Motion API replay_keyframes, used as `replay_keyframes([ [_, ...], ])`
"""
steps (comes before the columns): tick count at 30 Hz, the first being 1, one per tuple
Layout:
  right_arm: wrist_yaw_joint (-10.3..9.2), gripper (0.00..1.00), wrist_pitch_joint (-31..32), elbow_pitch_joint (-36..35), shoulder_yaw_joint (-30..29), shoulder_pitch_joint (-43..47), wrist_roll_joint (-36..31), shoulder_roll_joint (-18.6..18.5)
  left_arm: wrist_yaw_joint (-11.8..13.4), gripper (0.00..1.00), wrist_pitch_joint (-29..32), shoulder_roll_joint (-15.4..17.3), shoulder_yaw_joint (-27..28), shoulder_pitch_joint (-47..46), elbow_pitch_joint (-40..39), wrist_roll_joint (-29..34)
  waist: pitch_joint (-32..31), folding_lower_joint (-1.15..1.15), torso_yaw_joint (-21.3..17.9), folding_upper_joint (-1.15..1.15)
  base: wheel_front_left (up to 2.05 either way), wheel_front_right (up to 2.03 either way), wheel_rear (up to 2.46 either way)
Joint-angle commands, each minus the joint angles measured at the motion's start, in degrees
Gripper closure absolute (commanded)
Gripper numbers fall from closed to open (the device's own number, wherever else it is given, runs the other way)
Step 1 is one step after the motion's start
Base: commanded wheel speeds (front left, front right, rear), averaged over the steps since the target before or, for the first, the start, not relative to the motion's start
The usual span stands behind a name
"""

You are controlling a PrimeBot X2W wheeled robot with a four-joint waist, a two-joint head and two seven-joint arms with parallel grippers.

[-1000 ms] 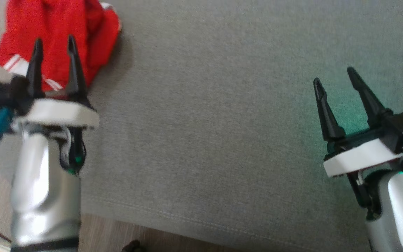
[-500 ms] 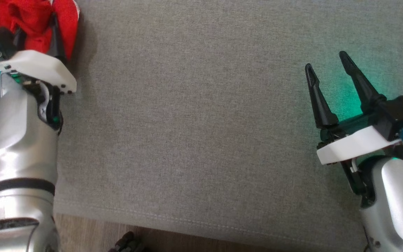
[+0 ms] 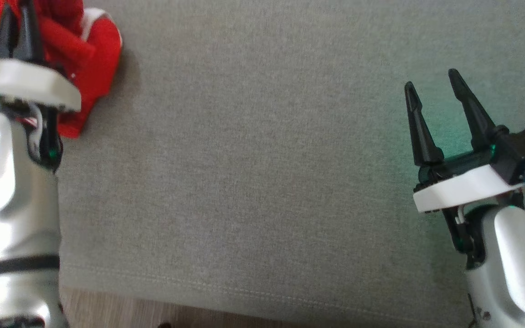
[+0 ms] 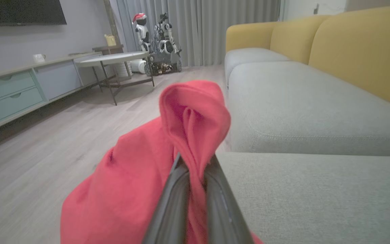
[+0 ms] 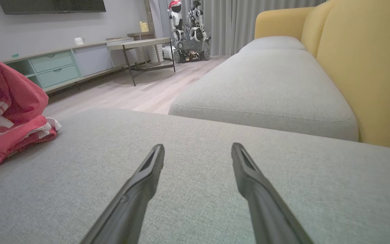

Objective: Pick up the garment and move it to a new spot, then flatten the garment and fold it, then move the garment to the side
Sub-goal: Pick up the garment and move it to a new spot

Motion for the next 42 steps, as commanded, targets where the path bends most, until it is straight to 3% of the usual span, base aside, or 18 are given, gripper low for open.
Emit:
replay_keyframes([
  [1,-0.04,0.0,-0.8,-1.4,0.8,1.5,0.4,0.9,-0.2,1.0,-0.3,2.9,1.7,1.8,-4.9,0.3,-3.2,0.0,-0.4,0.0,0.0,0.0,0.0],
  [6,-0.04,0.0,-1.6,-0.7,-0.4,3.8,0.6,2.0,-0.2,1.0,-0.3,1.4,1.9,10.5,-16.9,-0.1,-7.9,0.0,-1.7,0.0,0.0,0.0,0.0],
  [13,-0.04,0.0,-2.0,-0.4,-1.5,7.2,1.3,3.6,1.6,1.0,-0.3,-2.2,1.5,26.0,-30.6,-0.1,-12.4,0.0,-5.1,0.0,0.0,0.0,0.0],
  [21,-0.04,0.0,-2.1,-0.7,-1.4,8.6,1.7,4.4,1.8,1.0,3.0,-5.2,-4.2,37.0,-38.2,-1.5,-13.5,0.0,-10.7,0.0,0.0,0.0,0.0],
  [32,-0.04,0.0,-3.4,-0.8,-0.2,6.7,3.4,4.7,-0.7,1.0,5.8,-5.7,-17.9,27.3,-32.4,0.7,-9.1,0.0,-23.4,0.0,0.0,0.0,0.0],
  [42,-0.04,0.0,-6.4,1.3,1.4,5.4,7.1,4.7,-1.3,1.0,5.9,-6.3,-28.0,15.0,-24.7,-1.1,-5.2,0.0,-34.7,0.0,0.0,0.0,0.0],
])
